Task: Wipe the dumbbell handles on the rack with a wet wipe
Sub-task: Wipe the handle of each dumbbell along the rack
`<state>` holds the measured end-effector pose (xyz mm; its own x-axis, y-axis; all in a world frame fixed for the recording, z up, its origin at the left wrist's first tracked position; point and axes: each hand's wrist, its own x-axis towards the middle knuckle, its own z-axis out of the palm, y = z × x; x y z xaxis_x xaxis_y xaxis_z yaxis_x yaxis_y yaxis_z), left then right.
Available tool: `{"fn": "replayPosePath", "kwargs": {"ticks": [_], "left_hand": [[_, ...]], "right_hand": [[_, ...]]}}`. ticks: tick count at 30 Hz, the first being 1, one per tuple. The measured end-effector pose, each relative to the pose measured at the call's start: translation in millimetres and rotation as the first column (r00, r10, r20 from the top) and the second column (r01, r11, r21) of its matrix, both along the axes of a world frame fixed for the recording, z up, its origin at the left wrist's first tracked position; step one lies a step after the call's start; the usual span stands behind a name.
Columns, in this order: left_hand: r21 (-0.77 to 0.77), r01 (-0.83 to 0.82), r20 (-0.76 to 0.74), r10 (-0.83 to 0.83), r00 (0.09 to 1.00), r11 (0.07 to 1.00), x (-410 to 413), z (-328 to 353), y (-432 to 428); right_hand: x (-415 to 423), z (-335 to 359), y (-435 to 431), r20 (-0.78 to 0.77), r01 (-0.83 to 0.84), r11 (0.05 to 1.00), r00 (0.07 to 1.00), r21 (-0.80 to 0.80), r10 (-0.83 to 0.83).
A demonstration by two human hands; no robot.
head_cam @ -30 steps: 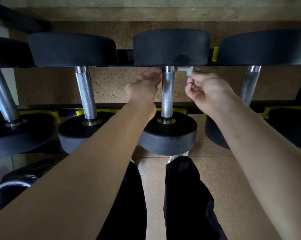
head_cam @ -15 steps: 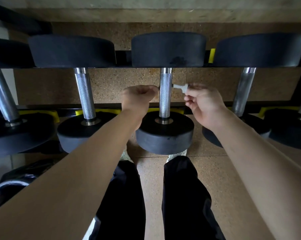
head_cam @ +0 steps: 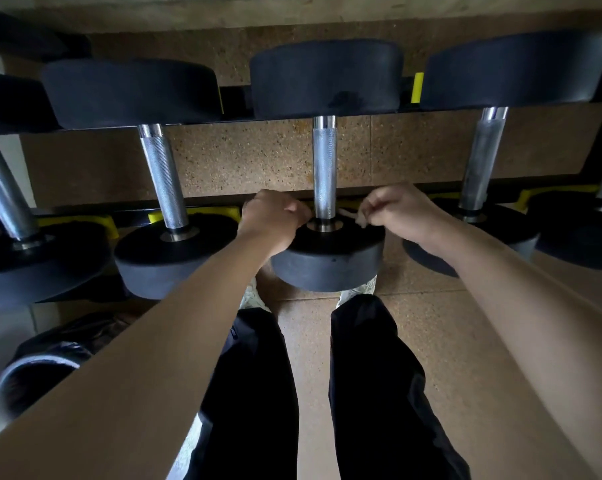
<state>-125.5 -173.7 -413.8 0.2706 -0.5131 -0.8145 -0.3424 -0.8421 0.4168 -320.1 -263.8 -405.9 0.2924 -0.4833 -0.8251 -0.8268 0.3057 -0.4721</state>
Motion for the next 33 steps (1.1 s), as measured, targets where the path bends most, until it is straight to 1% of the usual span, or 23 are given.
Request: {"fn": "replayPosePath", "kwargs": {"ticks": [3, 5, 7, 11, 14, 16, 17, 19, 20, 21, 22, 24, 25, 27, 28, 30, 32, 33], "left_hand": [[0.019, 0.131, 0.022, -0.132, 0.991, 0.991, 9.1, 0.3, 8.9], [0.019, 0.21, 0.004, -0.211, 0.978, 0.977, 18.0, 8.0, 15.2], [0.007, 0.213, -0.005, -0.213, 0.977, 0.977, 21.2, 13.6, 18.6], [-0.005, 0.111, -0.021, -0.111, 0.994, 0.994, 8.3, 7.7, 12.5], [0.029, 0.108, 0.049, -0.11, 0.993, 0.994, -4.4, -5.7, 8.2], [0.047, 0.117, 0.066, -0.12, 0.991, 0.992, -5.3, -8.8, 5.6], [0.059, 0.159, 0.064, -0.163, 0.985, 0.985, -2.9, -7.4, 4.2], [0.064, 0.272, 0.012, -0.273, 0.962, 0.96, 6.0, 4.1, 2.3], [0.03, 0.311, -0.044, -0.31, 0.95, 0.95, 11.3, 12.4, 2.4], [-0.03, 0.311, -0.113, -0.312, 0.943, 0.95, 16.5, 21.8, 4.0], [-0.091, 0.27, -0.19, -0.283, 0.94, 0.958, 20.8, 32.4, 7.7], [-0.161, 0.138, -0.322, -0.185, 0.929, 0.977, 28.5, 48.7, 18.1], [-0.181, 0.098, -0.35, -0.157, 0.923, 0.979, 32.0, 53.0, 23.8], [-0.209, 0.037, -0.374, -0.115, 0.92, 0.977, 37.0, 61.7, 32.5], [-0.223, -0.011, -0.399, -0.081, 0.913, 0.975, 38.5, 66.3, 35.9], [-0.233, -0.16, -0.479, 0.03, 0.878, 0.959, 40.7, 74.4, 42.4], [-0.187, -0.379, -0.584, 0.207, 0.785, 0.906, 45.0, 82.3, 50.1], [-0.155, -0.473, -0.62, 0.288, 0.73, 0.867, 49.3, 86.1, 54.0]], "right_hand": [[14.8, -2.3, 1.9, -0.035, -0.089, 0.996, 0.995, -0.004, 0.089], [29.9, -10.5, 4.8, -0.081, -0.176, 0.984, 0.981, -0.028, 0.174], [38.4, -16.3, 5.2, -0.129, -0.233, 0.971, 0.966, -0.053, 0.224], [26.7, -2.9, -2.8, -0.115, -0.227, 0.972, 0.966, 0.062, 0.233], [14.9, 12.4, -7.3, -0.113, -0.327, 0.942, 0.936, 0.075, 0.334], [14.8, 14.9, -7.2, -0.093, -0.347, 0.936, 0.932, 0.054, 0.351], [17.9, 15.2, -5.2, -0.081, -0.341, 0.939, 0.936, 0.036, 0.343], [25.5, 11.7, 0.8, -0.054, -0.314, 0.949, 0.948, -0.026, 0.312], [28.3, 8.6, 3.7, -0.06, -0.316, 0.946, 0.948, -0.069, 0.312], [29.7, 5.3, 6.1, -0.076, -0.319, 0.941, 0.947, -0.111, 0.312], [29.9, 3.5, 8.4, -0.09, -0.311, 0.938, 0.95, -0.152, 0.3], [28.9, 6.5, 14.6, -0.096, -0.229, 0.939, 0.973, -0.255, 0.211], [28.8, 12.2, 19.5, -0.074, -0.16, 0.929, 0.987, -0.334, 0.144], [30.8, 27.0, 31.9, 0.032, -0.014, 0.882, 0.999, -0.471, 0.033], [34.2, 36.1, 38.5, 0.105, 0.016, 0.873, 0.994, -0.488, 0.041], [45.0, 48.0, 51.3, 0.234, -0.019, 0.909, 0.964, -0.416, 0.127], [60.8, 49.4, 61.7, 0.284, -0.105, 0.932, 0.935, -0.348, 0.212], [69.8, 47.5, 65.6, 0.29, -0.12, 0.923, 0.927, -0.367, 0.236]]}}
